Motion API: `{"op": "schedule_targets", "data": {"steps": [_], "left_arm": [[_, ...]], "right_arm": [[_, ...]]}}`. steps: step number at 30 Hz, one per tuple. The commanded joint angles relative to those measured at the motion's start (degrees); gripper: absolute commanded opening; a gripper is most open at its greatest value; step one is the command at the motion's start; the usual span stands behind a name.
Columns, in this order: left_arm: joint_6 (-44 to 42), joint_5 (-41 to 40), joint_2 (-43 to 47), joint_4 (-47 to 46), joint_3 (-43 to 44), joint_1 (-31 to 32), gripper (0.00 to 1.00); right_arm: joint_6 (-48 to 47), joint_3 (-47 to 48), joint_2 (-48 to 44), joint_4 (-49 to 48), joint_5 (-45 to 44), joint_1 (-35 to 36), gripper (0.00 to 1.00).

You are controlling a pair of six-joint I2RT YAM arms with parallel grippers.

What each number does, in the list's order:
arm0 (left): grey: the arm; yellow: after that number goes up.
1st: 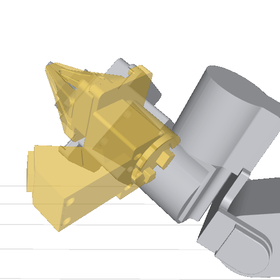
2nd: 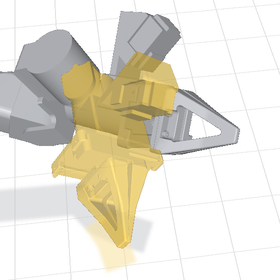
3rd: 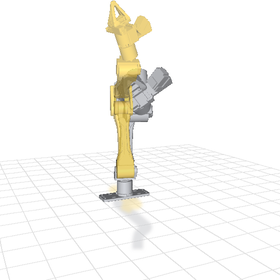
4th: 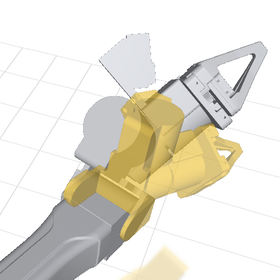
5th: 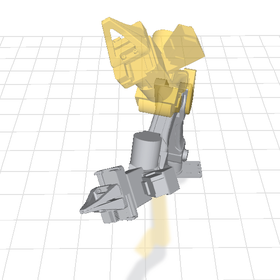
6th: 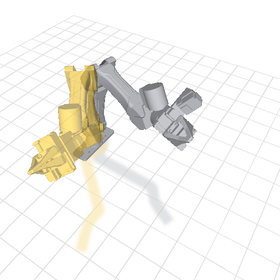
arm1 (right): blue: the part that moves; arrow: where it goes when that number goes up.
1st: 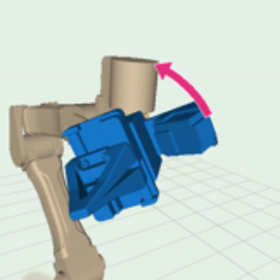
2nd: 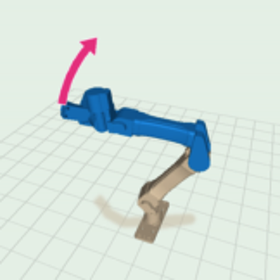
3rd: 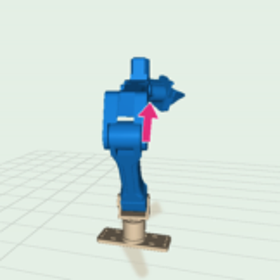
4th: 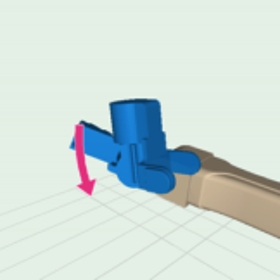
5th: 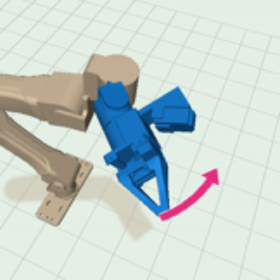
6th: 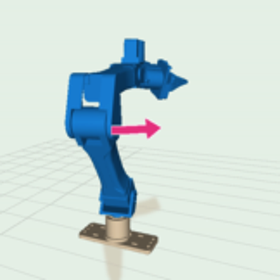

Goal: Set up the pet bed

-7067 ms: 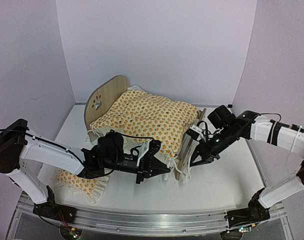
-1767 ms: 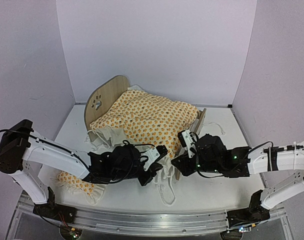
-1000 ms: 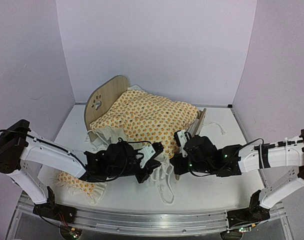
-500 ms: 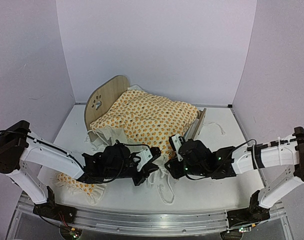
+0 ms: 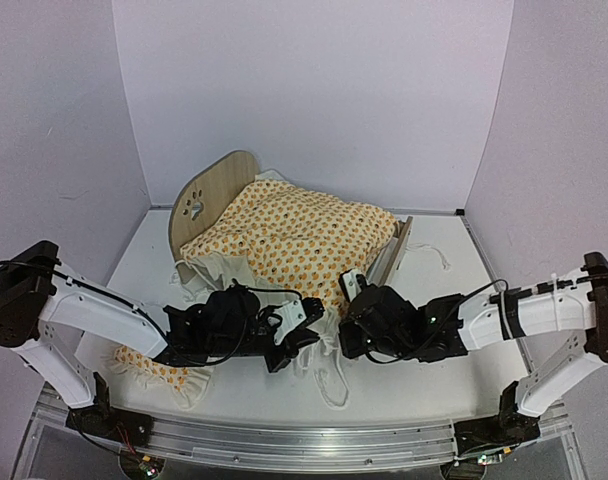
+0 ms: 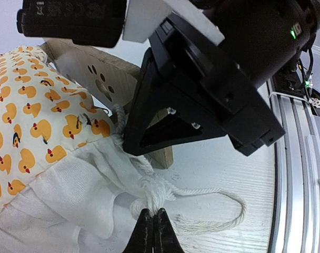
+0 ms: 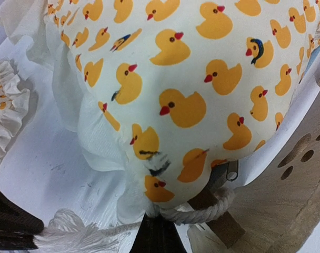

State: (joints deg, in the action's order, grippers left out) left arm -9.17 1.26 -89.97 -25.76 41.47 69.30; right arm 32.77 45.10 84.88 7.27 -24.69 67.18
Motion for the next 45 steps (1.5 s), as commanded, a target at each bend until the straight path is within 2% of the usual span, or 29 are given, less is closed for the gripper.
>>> {"op": "schedule_targets", "data": {"steps": [1,5,9,24,37,38,40,42,45], "left_arm": [[-5.8,1.9,-1.4,-3.7,2.8,-0.5,0.0],[-9.1,3.8,-4.6,-6.9,2.6,-1.7,0.0],[-12.1,5.7,-6.2,-10.7,3.2,-2.6,0.0],[-14.6,11.7,-12.3,-15.5,8.0,-4.3,0.0],[-11.5,28.1,-19.6,-37.0,5.7,-9.3,0.0],[-10.9,29.8,-20.2,-37.8,5.7,-9.6,0.0],[-10.7,32.2,-21.3,-39.5,5.7,-9.7,0.0],[-10.9,33.7,-22.5,-40.5,5.8,-9.8,0.0],[-10.0,35.3,-24.1,-41.3,7.1,-10.5,0.0]], "right_arm": [[-1.4,-3.5,-8.0,-2.8,3.9,-0.1,0.0],[-4.6,-9.1,-12.5,-12.4,13.1,-1.9,0.0],[-6.9,-8.5,-11.2,-14.1,18.7,-2.1,0.0],[-6.0,-7.7,-9.0,-15.9,25.9,-3.7,0.0],[-1.0,-5.4,-8.1,-15.2,29.1,-4.5,0.0],[-0.3,-5.4,-8.6,-14.8,28.4,-4.5,0.01],[1.4,-4.4,-9.4,-11.7,26.4,-4.6,0.15],[1.1,-1.6,-9.7,-7.6,26.5,-4.6,0.23],[-2.9,4.3,-9.6,4.4,27.6,-4.6,0.29]]}}
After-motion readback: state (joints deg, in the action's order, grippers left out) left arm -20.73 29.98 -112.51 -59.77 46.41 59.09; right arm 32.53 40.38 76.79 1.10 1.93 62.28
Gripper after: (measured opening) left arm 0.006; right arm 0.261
